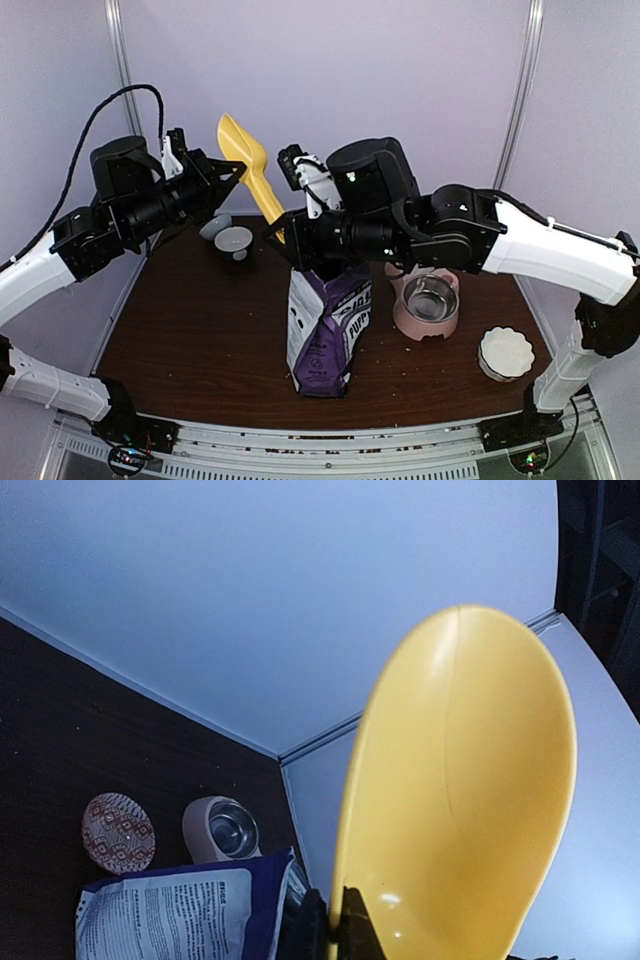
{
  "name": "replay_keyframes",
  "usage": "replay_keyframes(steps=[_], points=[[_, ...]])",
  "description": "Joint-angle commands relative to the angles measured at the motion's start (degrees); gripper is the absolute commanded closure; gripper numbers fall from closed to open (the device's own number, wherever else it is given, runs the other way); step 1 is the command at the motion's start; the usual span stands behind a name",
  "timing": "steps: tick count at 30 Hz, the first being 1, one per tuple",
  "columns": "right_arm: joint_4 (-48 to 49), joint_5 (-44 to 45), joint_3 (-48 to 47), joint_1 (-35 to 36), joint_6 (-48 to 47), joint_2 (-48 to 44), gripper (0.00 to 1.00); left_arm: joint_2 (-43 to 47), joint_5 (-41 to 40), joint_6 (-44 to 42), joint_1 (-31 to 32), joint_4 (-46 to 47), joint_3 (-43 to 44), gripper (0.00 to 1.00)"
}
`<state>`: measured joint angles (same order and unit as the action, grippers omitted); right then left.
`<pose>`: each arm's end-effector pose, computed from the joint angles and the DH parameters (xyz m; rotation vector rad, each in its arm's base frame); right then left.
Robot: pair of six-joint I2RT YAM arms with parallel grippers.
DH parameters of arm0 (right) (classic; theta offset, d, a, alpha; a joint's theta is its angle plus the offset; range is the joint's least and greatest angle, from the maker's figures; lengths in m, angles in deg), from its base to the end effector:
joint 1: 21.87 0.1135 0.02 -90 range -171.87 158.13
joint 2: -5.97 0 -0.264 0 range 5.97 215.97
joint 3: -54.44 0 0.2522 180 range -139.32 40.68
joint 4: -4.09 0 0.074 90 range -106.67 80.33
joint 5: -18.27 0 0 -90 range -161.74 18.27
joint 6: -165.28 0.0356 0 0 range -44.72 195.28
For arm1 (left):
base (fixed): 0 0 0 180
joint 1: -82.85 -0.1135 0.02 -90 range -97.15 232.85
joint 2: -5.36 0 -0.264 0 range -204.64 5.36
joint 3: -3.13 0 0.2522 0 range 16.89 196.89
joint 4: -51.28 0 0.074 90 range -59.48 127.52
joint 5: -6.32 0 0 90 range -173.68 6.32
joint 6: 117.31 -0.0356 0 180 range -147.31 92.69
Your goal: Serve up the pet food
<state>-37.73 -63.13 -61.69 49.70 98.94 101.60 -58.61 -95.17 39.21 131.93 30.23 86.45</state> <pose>0.1264 0.3625 0.4248 -0.7394 1.9247 0.9347 0.1697 -0.1850 0.4311 -0.4420 1.7342 -1.3677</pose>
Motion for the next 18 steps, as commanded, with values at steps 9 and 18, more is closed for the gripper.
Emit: replay_keyframes(steps=[9, 18], points=[[0.96, -1.18, 2.91, -3.51, 1.85, -6.92, 0.94, 3.23, 7.15, -12.86, -2.67, 0.12, 1.61, 0.33], [-9.47, -25.36, 6.16, -14.74, -2.35, -15.36, 0.93, 1.26, 35.91, -35.41, -12.95, -13.34, 9.9, 0.1]])
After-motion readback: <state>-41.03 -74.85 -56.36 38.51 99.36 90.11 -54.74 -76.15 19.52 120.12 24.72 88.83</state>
